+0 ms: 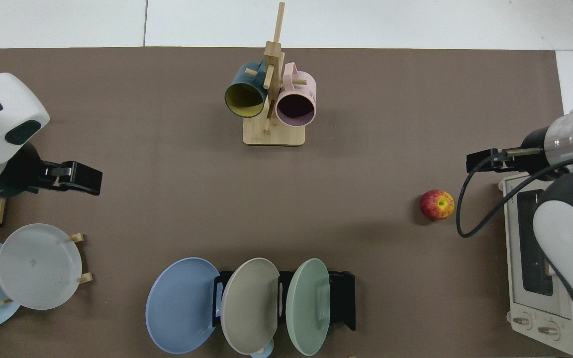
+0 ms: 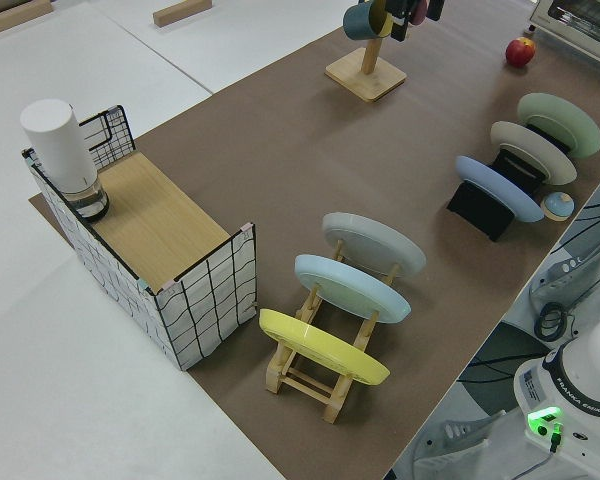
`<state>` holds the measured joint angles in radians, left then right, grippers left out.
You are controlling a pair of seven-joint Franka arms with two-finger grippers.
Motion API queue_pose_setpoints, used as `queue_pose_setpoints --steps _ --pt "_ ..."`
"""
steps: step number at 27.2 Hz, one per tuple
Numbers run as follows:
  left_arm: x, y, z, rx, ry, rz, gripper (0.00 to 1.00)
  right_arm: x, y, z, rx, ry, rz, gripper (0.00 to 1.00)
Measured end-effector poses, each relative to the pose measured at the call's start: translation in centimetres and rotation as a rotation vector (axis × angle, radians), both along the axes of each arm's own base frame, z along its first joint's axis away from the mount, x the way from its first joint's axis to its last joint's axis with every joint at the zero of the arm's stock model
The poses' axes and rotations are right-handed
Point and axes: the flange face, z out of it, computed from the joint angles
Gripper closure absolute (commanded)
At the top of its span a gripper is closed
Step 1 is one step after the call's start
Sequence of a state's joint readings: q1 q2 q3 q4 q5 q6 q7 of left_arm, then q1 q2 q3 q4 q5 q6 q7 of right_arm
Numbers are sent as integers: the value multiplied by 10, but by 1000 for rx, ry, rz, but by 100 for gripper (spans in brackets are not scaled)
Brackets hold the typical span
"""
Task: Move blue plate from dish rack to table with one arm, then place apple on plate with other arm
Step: 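Move the left gripper toward the blue plate while the right gripper reaches the apple, then grasp the blue plate rim in the rack with the left gripper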
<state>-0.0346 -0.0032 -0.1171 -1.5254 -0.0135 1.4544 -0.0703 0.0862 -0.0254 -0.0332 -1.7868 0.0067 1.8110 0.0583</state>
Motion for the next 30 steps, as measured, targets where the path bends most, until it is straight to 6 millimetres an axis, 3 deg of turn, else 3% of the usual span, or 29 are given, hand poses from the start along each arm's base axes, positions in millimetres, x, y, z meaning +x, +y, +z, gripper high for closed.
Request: queue_pose_setpoints --steps 10,18,23,30 --pt "-6 3 -3 4 14 5 0 3 0 -58 -2 24 -1 0" --pt "-27 3 -22 8 36 -1 0 15 0 -101 -6 54 -3 0" --pt "-53 1 -50 -12 54 -40 1 19 0 -123 -8 62 -3 0" --pt "-79 -9 -115 -32 89 -68 1 17 0 -154 -10 81 -4 0"
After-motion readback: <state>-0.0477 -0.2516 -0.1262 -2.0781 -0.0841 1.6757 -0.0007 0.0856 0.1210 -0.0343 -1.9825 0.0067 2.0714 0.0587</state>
